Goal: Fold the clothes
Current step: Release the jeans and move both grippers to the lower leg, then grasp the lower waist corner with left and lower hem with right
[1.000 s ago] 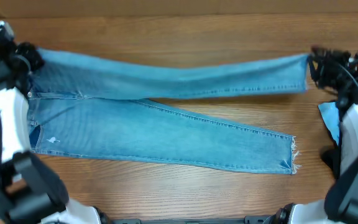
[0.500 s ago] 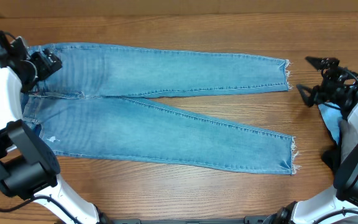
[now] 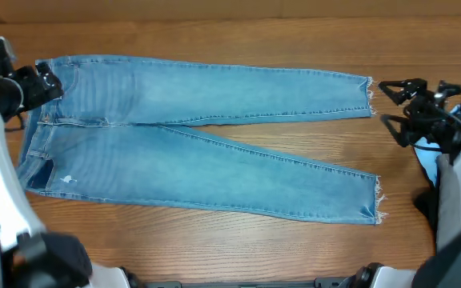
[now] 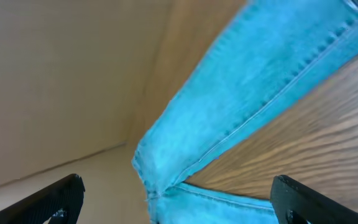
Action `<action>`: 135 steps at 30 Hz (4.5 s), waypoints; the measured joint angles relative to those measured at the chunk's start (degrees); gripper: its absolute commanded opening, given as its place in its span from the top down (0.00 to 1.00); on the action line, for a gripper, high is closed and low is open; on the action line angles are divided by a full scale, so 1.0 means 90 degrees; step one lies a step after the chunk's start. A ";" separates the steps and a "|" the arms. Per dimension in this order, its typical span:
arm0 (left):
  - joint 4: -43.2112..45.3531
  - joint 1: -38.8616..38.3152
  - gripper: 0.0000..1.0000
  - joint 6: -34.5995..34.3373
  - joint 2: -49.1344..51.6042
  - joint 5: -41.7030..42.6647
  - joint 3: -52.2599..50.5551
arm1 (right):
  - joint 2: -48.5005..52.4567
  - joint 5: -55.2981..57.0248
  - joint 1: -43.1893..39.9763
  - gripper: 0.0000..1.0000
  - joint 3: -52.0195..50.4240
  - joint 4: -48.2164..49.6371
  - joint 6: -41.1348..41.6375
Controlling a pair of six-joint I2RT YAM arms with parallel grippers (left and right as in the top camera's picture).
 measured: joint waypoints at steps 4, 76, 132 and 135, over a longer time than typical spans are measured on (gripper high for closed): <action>-0.0646 0.0000 0.00 -0.0206 -0.0794 -0.0313 0.0148 | -0.1321 0.0602 0.0002 0.00 0.0015 -0.0952 -0.0121; -0.0423 0.1683 0.00 -0.1035 0.0988 -0.0423 -0.2171 | 0.0313 0.4476 -0.0294 0.56 -0.2455 -0.2210 -0.0529; 0.3857 0.2756 0.96 -0.1112 0.1035 0.0911 -0.5136 | 0.0131 0.3502 -0.0464 0.96 -0.1251 -0.3160 -0.1530; 0.3791 0.2749 0.96 -0.1020 0.1037 0.1141 -0.5175 | 0.0131 0.3507 -0.0464 0.96 -0.1251 -0.3157 -0.1530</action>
